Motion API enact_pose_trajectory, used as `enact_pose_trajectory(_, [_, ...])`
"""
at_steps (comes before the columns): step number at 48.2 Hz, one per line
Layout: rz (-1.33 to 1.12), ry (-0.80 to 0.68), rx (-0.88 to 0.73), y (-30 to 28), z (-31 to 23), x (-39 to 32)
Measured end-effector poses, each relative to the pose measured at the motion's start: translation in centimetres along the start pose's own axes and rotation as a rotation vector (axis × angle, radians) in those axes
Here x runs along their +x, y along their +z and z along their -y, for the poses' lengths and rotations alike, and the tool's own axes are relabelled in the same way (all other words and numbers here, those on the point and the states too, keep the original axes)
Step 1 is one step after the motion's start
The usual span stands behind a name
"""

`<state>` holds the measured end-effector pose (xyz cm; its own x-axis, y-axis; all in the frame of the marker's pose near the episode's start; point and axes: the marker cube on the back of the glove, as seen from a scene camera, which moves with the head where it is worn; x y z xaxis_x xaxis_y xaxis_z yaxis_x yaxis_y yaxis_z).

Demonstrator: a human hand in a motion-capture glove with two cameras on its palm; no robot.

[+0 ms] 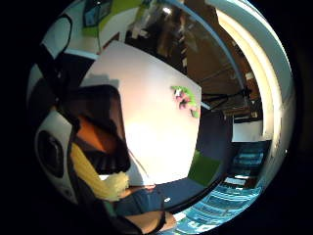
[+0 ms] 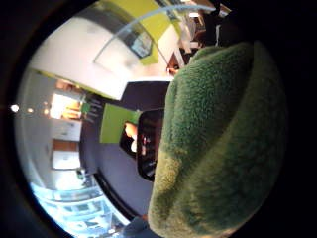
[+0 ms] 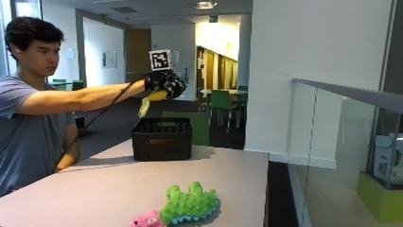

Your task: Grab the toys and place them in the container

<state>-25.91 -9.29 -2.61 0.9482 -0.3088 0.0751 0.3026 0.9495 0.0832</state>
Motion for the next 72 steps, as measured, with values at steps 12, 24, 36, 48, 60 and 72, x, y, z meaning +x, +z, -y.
enact_pose_trajectory(12, [-0.082,-0.141,-0.176,3.1,-1.4,-0.9])
enact_pose_trajectory(24, [-0.033,-0.140,-0.094,1.7,-0.9,8.0])
enact_pose_trajectory(36, [-0.111,0.130,-0.030,0.7,0.7,21.8])
enact_pose_trajectory(48, [-0.151,0.247,-0.002,1.2,2.8,33.6])
enact_pose_trajectory(60, [-0.126,0.316,-0.045,6.0,5.2,41.2])
enact_pose_trajectory(72, [-0.081,0.371,-0.168,14.3,6.9,46.1])
